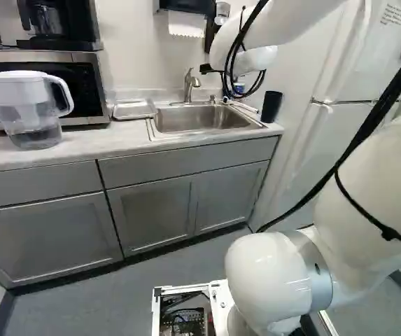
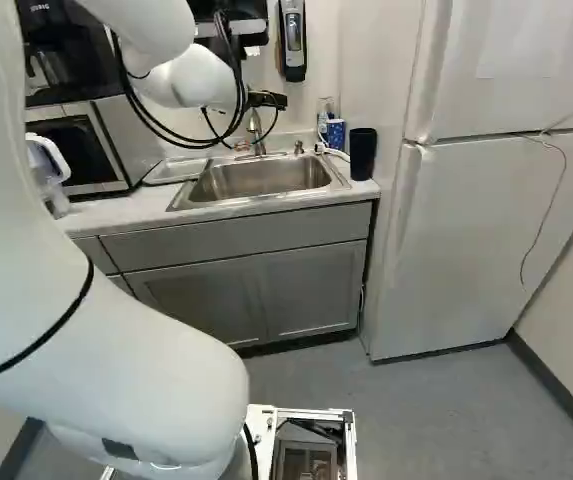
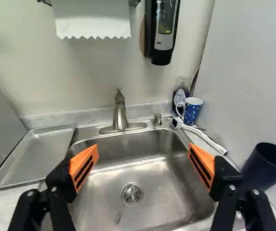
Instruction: Rinse the cup and place it in the tray
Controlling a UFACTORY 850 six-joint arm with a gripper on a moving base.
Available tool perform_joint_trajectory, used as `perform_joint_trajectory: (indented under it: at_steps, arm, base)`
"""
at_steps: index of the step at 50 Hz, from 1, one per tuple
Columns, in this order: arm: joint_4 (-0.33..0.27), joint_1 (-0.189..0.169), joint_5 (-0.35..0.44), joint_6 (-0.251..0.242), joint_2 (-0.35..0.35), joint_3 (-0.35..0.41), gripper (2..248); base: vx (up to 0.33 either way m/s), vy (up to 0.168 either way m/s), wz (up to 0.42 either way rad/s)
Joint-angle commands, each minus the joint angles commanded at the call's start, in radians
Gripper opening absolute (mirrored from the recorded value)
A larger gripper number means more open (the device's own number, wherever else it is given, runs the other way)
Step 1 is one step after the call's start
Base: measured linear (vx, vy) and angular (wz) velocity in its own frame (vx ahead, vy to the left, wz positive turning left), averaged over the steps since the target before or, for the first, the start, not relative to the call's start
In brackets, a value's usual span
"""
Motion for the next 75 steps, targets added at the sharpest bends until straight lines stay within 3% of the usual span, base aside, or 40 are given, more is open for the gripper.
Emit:
perform_joint_trajectory:
  at_steps: [75]
  arm:
    - [0.000,0.000,0.000,0.000,0.000,0.000,247]
  base:
    - [0.089,0.014,-0.012]
